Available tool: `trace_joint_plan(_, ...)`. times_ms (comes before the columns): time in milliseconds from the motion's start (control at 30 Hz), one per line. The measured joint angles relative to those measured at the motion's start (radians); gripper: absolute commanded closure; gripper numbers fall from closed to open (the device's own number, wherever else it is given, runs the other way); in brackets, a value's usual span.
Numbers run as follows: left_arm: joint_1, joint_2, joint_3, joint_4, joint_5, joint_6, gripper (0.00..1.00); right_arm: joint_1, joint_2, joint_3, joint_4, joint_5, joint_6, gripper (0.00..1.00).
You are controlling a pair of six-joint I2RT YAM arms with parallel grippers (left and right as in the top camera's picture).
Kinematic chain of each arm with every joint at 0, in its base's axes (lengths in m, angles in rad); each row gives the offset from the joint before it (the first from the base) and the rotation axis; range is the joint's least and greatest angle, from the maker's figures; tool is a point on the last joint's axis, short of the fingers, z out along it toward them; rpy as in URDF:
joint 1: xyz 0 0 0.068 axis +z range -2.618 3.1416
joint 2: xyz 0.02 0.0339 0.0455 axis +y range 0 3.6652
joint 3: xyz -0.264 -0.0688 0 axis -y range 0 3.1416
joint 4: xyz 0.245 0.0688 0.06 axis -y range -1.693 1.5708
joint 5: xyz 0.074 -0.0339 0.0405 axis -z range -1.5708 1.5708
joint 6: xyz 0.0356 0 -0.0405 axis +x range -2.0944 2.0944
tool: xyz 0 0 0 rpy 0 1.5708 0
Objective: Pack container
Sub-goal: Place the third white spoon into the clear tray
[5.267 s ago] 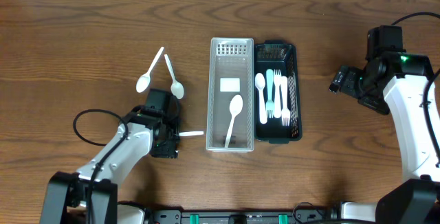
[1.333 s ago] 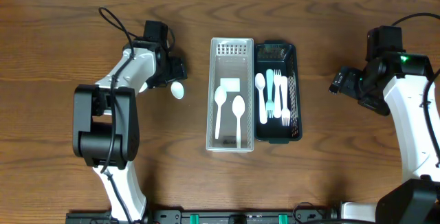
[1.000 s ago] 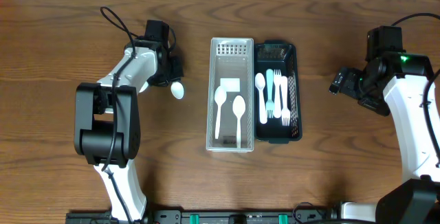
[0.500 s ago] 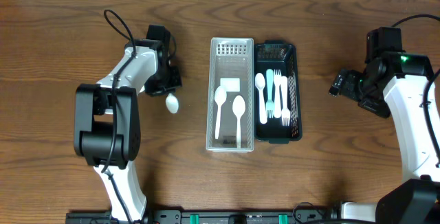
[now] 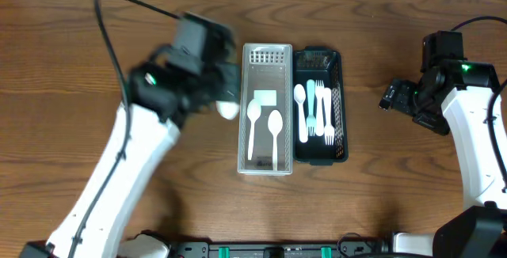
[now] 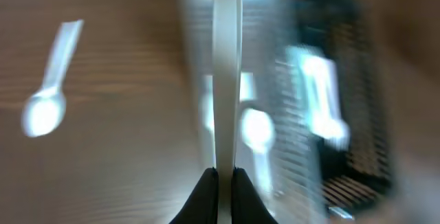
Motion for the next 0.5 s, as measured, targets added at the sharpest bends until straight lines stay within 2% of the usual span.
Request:
trace_joint_plan(200,-0.219,0.129,-0.052,0.018,-0.086,-0.092,0.94,0.000,0.000,0.000,0.001,0.000,0.000,0.01)
trace_joint_plan(367,-0.267,0.319,-0.074,0.026,-0.130,-0.116,0.94,0.000,0.000,0.000,-0.001,0.000,0.000,0.01)
trace_joint_plan(400,-0.267,0.344,-0.077,0.026,-0.136,-0.120,0.84,0.000,0.000,0.000,-0.002,0.000,0.000,0.01)
trace_joint_plan(433,-0.265,0.360,-0.079,0.026,-0.140,-0.119,0.67,0.000,0.000,0.000,-0.003,0.000,0.000,0.01)
trace_joint_plan(500,-0.258,0.373,-0.082,0.020,-0.144,-0.122,0.21,0.000,0.000,0.000,-0.003,0.000,0.000,0.01)
